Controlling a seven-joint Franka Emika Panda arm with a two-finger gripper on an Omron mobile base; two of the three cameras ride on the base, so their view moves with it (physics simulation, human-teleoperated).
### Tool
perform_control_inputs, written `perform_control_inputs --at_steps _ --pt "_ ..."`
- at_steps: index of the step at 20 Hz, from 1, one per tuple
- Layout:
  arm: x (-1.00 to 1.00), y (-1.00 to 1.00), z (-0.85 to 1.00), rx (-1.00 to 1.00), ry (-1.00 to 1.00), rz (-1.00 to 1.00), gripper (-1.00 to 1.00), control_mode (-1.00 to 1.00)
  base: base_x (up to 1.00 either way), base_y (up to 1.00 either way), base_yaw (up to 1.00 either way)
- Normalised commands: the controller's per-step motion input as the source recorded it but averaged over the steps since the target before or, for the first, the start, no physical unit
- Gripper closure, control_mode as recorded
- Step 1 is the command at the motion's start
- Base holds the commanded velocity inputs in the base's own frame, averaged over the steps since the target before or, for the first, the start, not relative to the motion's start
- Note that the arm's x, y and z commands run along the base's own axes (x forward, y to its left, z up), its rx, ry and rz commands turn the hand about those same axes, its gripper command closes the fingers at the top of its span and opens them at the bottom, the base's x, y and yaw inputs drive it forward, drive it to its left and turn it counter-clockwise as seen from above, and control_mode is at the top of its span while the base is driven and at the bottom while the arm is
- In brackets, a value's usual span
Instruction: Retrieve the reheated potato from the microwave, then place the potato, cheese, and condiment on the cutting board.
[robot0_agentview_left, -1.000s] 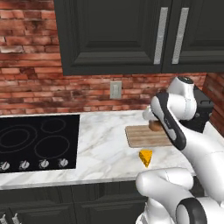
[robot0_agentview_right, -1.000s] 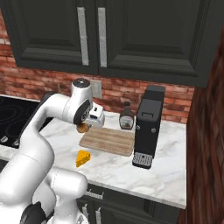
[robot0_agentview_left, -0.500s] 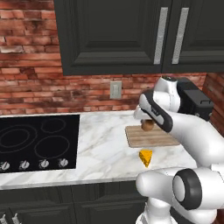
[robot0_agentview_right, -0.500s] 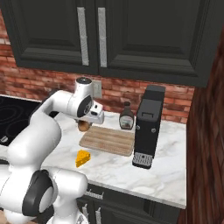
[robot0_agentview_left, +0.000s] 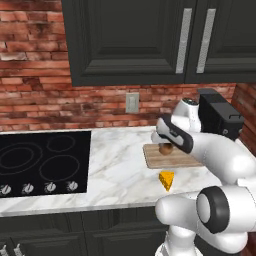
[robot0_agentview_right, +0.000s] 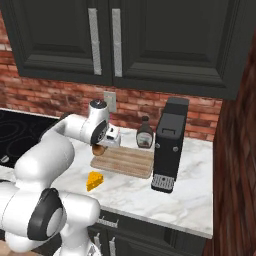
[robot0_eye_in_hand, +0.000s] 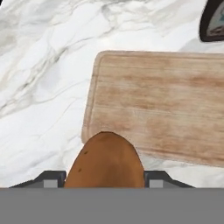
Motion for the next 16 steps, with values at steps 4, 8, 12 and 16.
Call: perform_control_inputs --at_steps 4,8,12,16 --pt "0.13 0.03 -0.25 -0.01 -0.21 0.01 1.00 -1.00 0.00 0.00 0.00" --pt "0.25 0.06 -0.25 -0.03 -0.10 0.00 1.00 -1.00 0.00 0.00 0.00" --pt "0.35 0.11 -0.19 -0.05 0.00 0.00 1.00 -1.00 0.00 0.00 0.00" --pt "0.34 0.00 -0.15 -0.03 0.01 0.00 1.00 -1.00 0.00 0.00 0.00"
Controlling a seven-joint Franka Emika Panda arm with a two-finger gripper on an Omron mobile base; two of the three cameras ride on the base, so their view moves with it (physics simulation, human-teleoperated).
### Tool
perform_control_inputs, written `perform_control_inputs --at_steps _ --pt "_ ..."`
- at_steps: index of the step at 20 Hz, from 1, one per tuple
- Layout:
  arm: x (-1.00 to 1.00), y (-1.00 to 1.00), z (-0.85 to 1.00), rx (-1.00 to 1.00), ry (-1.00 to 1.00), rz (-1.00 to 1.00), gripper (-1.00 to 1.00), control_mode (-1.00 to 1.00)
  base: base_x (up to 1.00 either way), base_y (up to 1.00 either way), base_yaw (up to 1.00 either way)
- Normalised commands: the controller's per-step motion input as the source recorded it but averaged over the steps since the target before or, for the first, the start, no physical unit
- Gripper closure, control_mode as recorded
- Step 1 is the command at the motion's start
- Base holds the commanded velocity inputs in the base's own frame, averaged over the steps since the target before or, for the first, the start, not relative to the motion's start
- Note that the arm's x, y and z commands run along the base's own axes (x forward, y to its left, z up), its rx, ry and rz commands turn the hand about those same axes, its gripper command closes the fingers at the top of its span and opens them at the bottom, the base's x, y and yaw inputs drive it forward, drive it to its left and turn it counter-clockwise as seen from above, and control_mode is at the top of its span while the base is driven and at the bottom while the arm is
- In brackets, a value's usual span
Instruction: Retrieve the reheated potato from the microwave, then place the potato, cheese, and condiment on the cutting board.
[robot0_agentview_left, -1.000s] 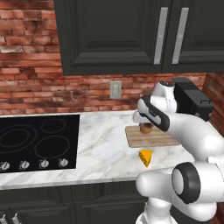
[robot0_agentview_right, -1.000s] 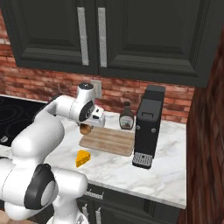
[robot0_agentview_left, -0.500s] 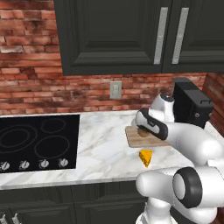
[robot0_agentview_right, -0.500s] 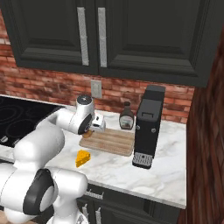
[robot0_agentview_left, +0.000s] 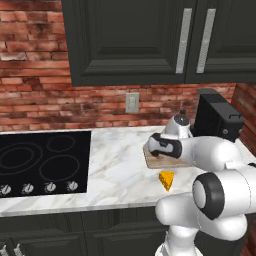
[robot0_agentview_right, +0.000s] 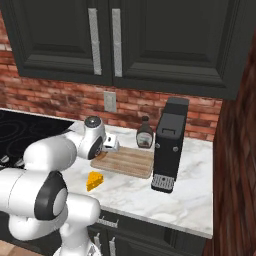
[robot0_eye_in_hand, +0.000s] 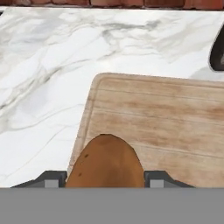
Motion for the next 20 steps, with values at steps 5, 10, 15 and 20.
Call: perform_control_inputs --at_steps 5,10,15,20 --pt "0.22 -0.02 -0.22 0.00 0.00 0.00 1.00 -1.00 0.00 0.00 0.00" --pt "0.27 -0.06 -0.23 0.00 0.00 0.00 1.00 -1.00 0.00 0.00 0.00" --pt "0.29 -0.14 -0.20 0.00 0.00 0.00 1.00 -1.00 0.00 0.00 0.00" --pt "0.23 -0.15 -0.22 0.00 0.00 0.00 1.00 -1.00 0.00 0.00 0.00"
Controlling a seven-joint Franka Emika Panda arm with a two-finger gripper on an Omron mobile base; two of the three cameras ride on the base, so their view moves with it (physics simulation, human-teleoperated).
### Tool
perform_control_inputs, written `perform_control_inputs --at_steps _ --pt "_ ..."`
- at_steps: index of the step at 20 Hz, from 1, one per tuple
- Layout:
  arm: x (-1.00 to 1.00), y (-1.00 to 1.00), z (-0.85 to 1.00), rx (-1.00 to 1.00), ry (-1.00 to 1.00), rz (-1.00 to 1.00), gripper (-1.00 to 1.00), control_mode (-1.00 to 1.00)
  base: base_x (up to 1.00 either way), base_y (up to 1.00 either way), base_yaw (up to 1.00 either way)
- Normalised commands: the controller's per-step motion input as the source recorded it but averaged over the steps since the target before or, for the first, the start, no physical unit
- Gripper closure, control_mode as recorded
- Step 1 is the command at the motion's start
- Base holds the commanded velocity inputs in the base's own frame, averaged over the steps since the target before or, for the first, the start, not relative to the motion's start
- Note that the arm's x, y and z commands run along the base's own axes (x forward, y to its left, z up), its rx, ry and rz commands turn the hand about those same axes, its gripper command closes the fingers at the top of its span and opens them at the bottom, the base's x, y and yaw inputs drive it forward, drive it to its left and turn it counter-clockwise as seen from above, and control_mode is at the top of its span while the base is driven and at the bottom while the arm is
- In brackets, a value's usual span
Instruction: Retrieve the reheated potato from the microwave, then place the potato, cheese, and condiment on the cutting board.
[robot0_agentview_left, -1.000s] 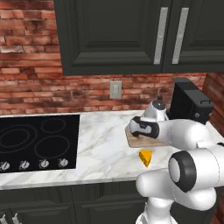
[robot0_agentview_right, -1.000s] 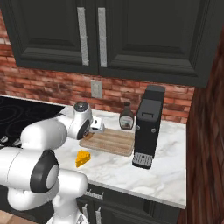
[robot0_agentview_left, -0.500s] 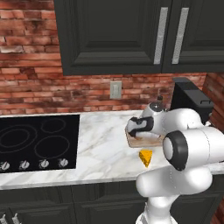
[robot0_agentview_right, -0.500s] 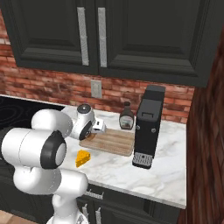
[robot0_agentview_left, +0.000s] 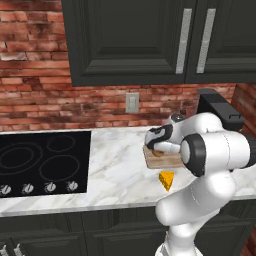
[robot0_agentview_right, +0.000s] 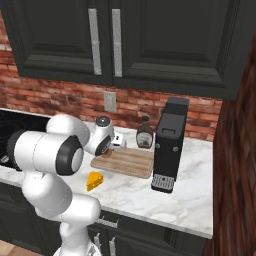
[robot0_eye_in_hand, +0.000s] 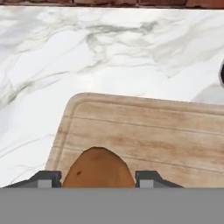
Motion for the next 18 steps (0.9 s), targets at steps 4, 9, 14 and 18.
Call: perform_control_inputs --at_steps 4,9,14,18 --pt "-0.11 -0.02 -0.34 0.00 0.00 0.00 1.00 -1.00 0.00 0.00 0.00" --pt "-0.18 0.00 -0.39 -0.02 0.00 0.00 1.00 -1.00 0.00 0.00 0.00" --pt "-0.06 -0.04 -0.36 -0.02 0.04 0.00 1.00 -1.00 0.00 0.00 0.00" --pt "-0.02 -0.04 -0.28 0.00 0.04 0.00 -1.00 -1.00 0.00 0.00 0.00"
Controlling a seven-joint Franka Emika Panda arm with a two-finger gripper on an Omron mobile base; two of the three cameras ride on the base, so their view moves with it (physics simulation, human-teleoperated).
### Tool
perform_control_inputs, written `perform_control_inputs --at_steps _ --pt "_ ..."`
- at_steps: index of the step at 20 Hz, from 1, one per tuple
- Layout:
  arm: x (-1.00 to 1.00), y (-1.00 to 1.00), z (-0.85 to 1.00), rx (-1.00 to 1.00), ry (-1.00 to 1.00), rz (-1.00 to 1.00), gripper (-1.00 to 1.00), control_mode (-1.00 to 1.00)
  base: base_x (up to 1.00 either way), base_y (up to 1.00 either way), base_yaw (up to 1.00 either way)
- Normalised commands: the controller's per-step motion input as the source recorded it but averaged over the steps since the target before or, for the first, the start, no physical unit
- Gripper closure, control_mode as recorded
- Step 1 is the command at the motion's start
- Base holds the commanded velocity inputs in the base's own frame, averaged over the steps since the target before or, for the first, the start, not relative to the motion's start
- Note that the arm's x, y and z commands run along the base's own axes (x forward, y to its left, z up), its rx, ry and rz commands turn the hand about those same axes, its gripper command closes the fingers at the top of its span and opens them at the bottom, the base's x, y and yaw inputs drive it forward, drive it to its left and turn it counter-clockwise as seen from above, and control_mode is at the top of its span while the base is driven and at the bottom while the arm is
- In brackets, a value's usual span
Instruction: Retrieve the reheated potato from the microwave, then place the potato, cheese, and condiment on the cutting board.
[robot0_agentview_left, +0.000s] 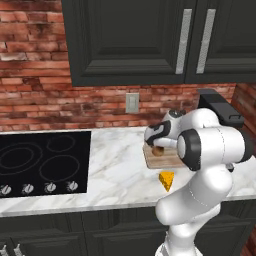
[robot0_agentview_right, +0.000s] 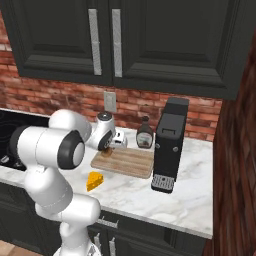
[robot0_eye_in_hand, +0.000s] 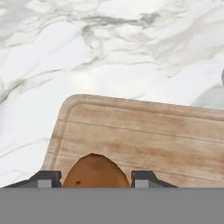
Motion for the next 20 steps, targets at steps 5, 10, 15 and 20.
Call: perform_control_inputs --at_steps 5,10,15,20 --pt "-0.02 -0.10 -0.07 0.00 0.00 0.00 -1.00 -1.00 0.00 0.00 0.00" --pt "-0.16 -0.08 0.01 0.00 0.00 0.00 -1.00 -1.00 0.00 0.00 0.00" --pt "-0.04 0.00 0.21 0.00 0.00 0.00 -1.00 -1.00 0.00 0.00 0.00" --pt "-0.33 -0.01 0.22 -0.01 0.00 -0.01 -1.00 -1.00 0.00 0.00 0.00"
